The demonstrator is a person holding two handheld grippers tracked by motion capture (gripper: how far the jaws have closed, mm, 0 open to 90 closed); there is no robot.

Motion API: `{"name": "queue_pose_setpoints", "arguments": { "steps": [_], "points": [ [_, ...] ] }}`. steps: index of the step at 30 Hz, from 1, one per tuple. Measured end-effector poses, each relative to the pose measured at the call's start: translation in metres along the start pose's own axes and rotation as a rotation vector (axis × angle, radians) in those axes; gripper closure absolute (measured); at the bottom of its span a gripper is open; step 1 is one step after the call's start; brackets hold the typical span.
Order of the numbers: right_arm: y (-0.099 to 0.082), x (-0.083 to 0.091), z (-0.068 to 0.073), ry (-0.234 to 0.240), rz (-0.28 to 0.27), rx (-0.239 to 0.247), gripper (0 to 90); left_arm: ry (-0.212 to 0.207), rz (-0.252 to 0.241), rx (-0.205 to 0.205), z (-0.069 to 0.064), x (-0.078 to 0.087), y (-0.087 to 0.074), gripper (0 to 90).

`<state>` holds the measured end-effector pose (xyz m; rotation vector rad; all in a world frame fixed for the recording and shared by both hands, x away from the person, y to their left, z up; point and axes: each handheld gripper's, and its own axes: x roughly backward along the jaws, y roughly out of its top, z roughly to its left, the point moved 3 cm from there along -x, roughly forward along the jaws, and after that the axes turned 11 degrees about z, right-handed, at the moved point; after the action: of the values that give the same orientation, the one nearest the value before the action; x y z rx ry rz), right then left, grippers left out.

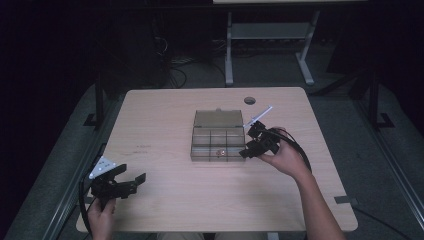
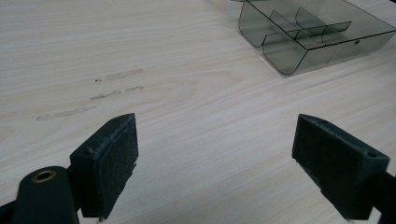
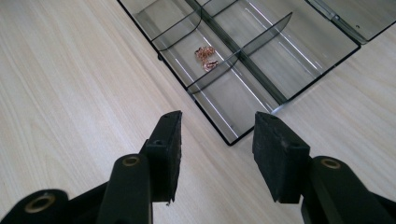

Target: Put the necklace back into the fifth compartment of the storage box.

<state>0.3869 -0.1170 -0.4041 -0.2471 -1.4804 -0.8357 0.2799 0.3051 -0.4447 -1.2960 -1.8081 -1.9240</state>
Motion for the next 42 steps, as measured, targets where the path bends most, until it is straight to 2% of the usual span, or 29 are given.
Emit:
{"name": "queue_pose_setpoints", "arguments": {
  "steps": [42],
  "points": [
    [-0.049,0.005,0.000,-0.002,-0.016,-0.033,46.7,0.003,0.006,-0.013,-0.003,0.000,0.000,14.0]
  ]
}}
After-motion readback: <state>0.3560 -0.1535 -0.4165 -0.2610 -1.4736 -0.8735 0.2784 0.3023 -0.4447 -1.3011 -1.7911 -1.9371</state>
